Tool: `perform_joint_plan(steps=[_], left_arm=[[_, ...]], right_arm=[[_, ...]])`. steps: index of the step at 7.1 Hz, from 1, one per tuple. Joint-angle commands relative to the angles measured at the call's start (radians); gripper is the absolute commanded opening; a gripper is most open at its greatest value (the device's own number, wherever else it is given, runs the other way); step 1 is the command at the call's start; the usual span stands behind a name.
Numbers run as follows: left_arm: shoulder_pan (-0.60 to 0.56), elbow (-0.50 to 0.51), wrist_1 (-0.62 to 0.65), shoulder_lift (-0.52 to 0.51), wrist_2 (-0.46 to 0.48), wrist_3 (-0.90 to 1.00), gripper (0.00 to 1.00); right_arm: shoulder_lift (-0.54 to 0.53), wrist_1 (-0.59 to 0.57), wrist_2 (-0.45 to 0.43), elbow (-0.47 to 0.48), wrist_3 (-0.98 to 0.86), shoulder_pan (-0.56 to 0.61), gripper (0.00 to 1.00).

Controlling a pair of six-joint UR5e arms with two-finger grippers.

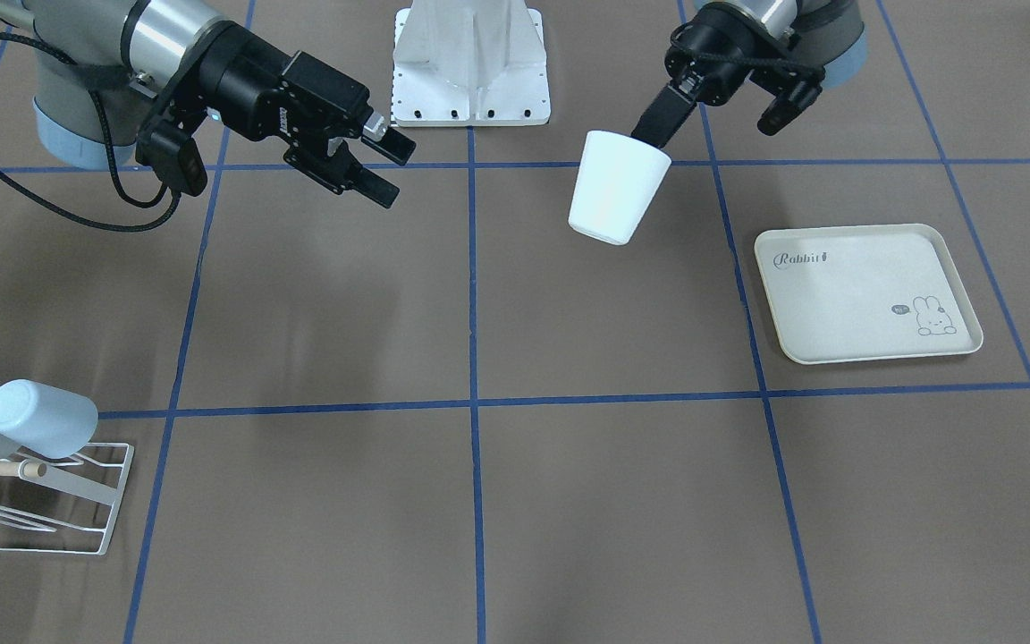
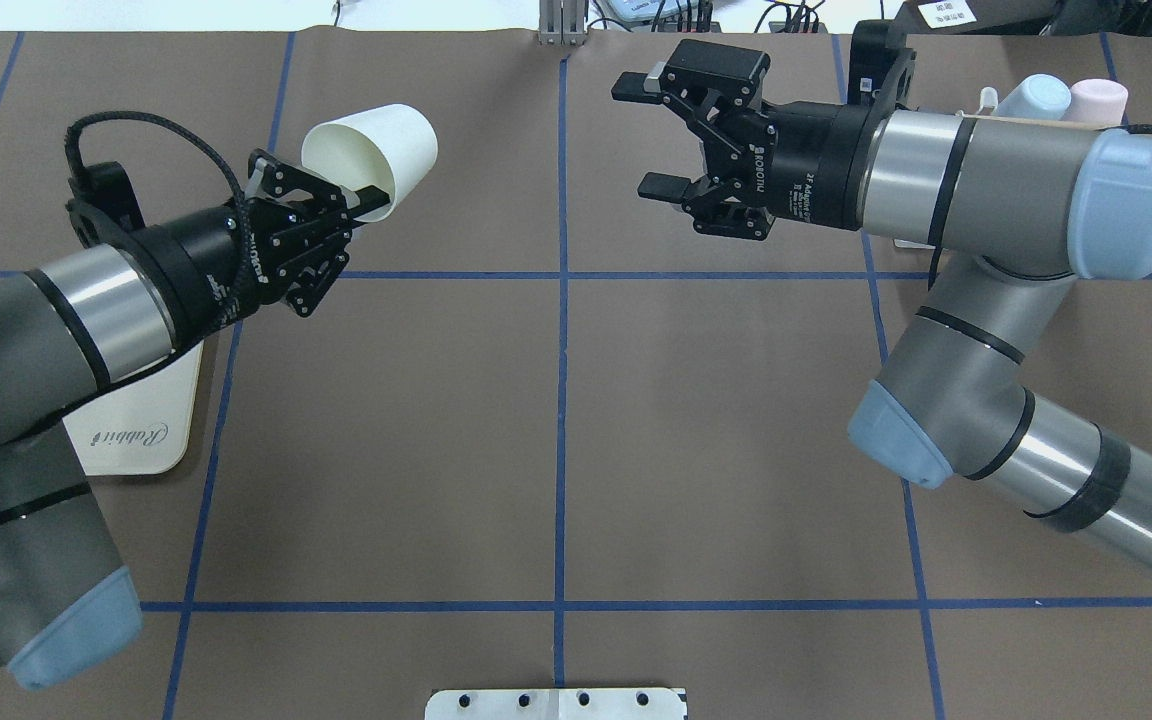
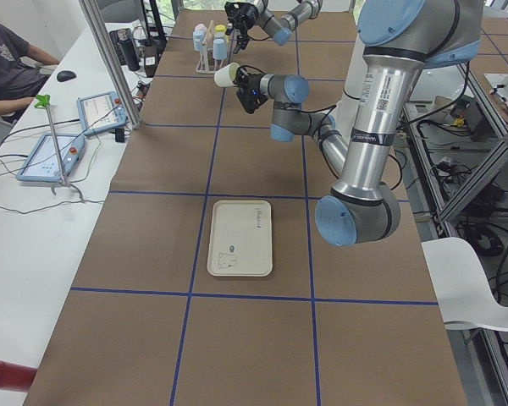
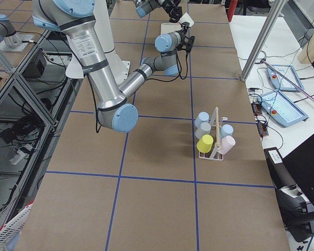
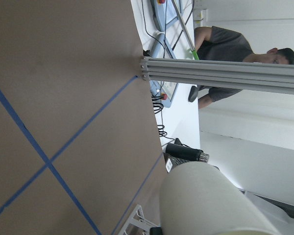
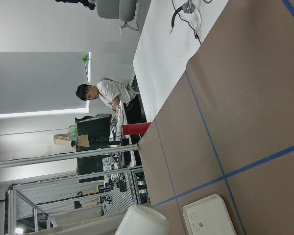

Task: Transfer IKEA cup to right arm and place on rack

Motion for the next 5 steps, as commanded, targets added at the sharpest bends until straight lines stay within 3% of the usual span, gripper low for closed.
perform_joint_plan(steps=[1,5], left_arm=[[0.092,0.007,-0.164,0.003,0.127,0.026,0.0],[0.177,0.013,-0.194,-0.064,0.144,0.167,0.0]], right_arm=[[0.005,0.001,-0.003,0.015,0.046,-0.011,1.0],[0.025,0.001,-0.011,0.016,0.066,-0.049,1.0]])
